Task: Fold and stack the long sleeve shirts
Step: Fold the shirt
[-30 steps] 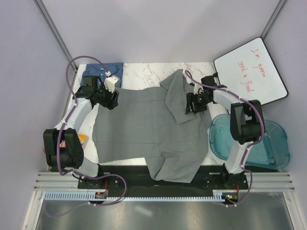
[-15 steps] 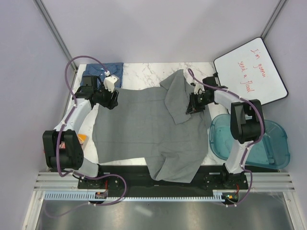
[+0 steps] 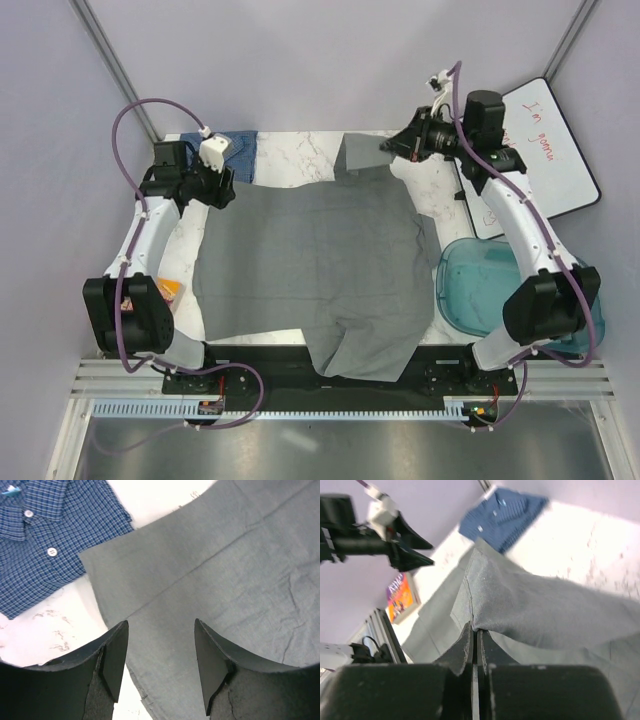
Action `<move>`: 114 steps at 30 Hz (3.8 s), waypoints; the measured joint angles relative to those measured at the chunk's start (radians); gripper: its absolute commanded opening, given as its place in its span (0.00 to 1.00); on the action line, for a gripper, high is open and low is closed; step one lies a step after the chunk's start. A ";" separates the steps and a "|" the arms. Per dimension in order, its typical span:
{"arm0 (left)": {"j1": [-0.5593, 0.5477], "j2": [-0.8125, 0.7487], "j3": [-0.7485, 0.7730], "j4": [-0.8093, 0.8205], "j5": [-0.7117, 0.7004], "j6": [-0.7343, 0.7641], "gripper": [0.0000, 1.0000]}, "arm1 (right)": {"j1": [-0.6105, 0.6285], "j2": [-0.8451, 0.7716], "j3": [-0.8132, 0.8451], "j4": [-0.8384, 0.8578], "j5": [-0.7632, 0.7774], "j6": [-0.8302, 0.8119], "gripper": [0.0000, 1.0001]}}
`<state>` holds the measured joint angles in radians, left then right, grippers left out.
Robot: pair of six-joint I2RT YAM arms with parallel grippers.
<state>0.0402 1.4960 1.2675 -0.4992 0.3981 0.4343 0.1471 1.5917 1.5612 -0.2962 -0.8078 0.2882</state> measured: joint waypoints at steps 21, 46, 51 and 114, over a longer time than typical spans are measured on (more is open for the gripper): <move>0.064 0.417 0.376 -0.012 0.157 0.394 0.48 | 0.000 -0.309 -0.129 0.108 -0.029 0.142 0.00; 0.065 0.677 0.508 -0.106 0.123 0.727 0.46 | 0.000 -0.400 -0.150 -0.018 -0.053 0.097 0.00; 0.065 0.682 0.508 -0.116 0.123 0.743 0.44 | 0.000 -0.410 -0.156 -0.048 -0.060 0.080 0.00; 0.053 0.253 0.005 -0.208 0.127 1.004 0.02 | 0.000 -0.674 -0.228 -0.273 -0.093 -0.008 0.00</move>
<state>0.0929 1.7485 1.2724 -0.7067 0.5247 1.4387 0.1474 0.9176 1.3334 -0.5690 -0.9012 0.2798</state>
